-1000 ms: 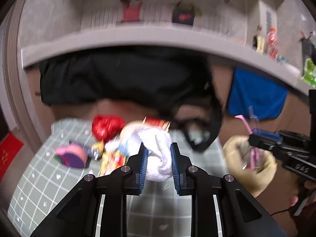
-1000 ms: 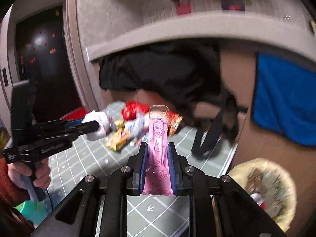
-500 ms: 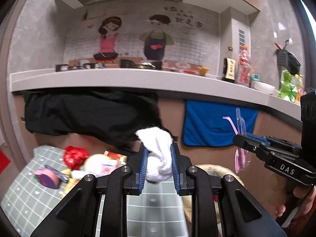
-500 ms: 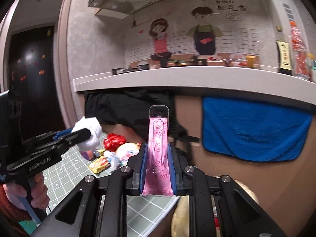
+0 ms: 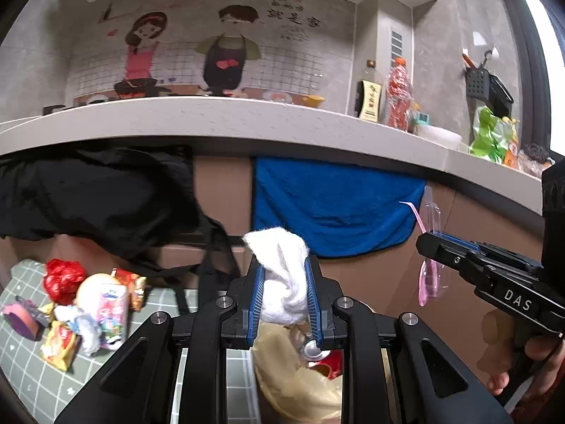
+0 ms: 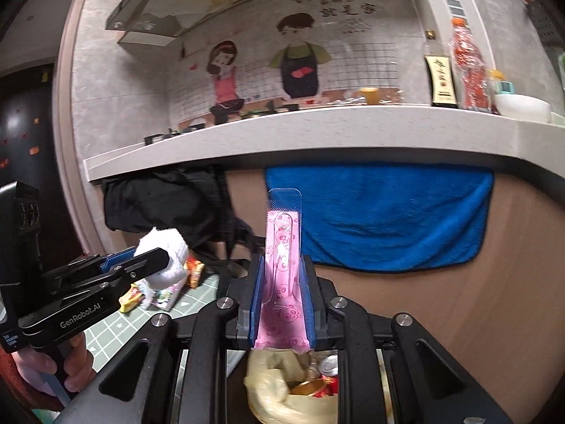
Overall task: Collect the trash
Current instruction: 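Carry tissue and toothbrush package over the bin and open both tools, then move both tools back over the table toward the remaining wrappers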
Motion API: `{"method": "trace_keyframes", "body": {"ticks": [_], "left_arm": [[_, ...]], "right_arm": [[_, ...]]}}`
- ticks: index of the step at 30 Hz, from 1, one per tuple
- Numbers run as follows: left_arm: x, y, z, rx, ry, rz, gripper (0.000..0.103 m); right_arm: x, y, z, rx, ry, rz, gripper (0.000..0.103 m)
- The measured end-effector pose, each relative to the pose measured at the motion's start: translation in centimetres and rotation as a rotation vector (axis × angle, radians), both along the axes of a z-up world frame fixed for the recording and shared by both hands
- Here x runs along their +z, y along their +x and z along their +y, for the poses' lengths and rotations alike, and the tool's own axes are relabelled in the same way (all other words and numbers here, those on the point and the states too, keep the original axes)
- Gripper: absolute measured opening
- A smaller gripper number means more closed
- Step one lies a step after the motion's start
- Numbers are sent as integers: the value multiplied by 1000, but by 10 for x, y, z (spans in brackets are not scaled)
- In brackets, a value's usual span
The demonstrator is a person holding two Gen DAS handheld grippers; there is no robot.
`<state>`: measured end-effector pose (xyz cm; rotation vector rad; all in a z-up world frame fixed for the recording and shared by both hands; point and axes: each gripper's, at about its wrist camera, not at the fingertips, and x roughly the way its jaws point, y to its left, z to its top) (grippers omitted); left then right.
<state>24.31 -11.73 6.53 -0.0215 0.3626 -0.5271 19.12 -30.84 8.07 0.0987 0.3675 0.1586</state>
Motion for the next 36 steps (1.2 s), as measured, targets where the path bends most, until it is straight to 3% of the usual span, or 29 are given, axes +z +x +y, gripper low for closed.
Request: {"method": "trace_keyframes", "body": {"ticks": [9,21,23,25,27,32,36], "left_arm": [[-25,21,-37,-44,30,72,24],[-49,51,-54,-72,39,154,24],[-52,59,-54,-108,2,180,29],[-58,72,-55,-144,-19,226,55],[-67,85,-53,-152,-28,299,57],[-75,90,-40,-78,36,315,57],[-70,84,-10,-29,16,305,57]], "right_arm": [[-20,7,-28,-66,15,39,18],[-53,33,-46,-87,61,110,19],[-58,39,-50,-80,80,117,20],[-66,45,-52,-73,83,128,22],[-78,56,-54,-91,76,184,34],[-99,59,-54,-105,89,235,34],[-93,54,-50,-113,96,223,34]]}}
